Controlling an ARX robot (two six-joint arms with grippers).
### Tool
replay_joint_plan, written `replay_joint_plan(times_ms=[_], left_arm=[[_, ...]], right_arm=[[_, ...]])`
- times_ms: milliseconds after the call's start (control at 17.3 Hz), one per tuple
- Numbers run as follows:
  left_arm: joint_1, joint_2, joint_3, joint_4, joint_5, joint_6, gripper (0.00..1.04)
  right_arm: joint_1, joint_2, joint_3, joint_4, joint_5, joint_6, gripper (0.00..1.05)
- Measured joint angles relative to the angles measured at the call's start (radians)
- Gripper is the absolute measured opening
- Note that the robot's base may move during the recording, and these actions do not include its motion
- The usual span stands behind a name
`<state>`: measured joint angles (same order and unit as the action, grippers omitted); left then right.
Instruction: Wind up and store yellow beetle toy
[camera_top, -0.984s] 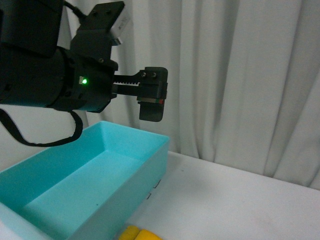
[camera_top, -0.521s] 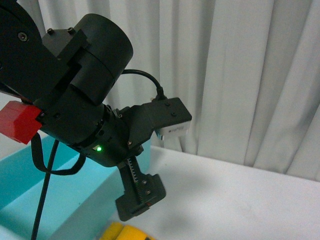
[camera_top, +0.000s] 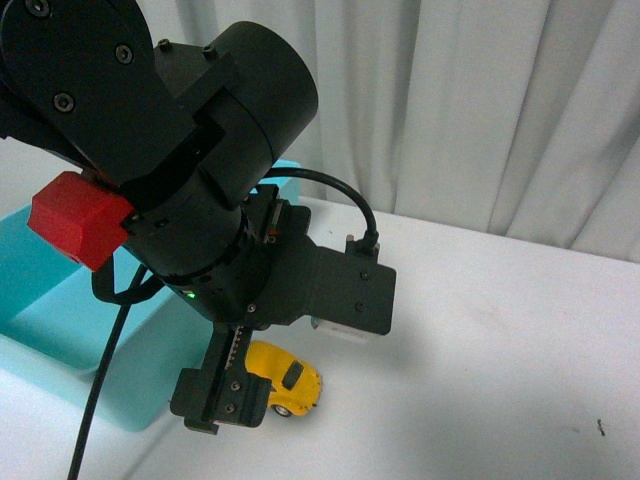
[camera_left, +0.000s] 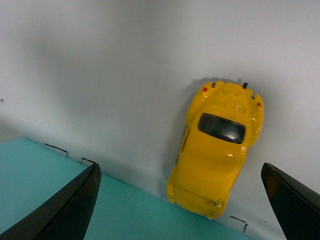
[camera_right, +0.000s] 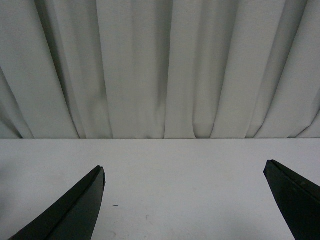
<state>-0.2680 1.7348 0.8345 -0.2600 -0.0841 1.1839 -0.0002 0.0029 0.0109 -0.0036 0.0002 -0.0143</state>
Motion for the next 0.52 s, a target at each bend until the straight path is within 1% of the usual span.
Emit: replay_joint_plan(times_ms=[174,521], left_arm=[[0.006,0.031,-0.040,0.024,-0.024,0.067,0.98],[0.026,0.077,-0.049,0.092,-0.028,0.131,0.98]], right_arm=[[0.000,0.000,0.000,0.000,0.000,0.000,0.98],[0.000,0.000,0.000,0.000,0.000,0.000,0.98]])
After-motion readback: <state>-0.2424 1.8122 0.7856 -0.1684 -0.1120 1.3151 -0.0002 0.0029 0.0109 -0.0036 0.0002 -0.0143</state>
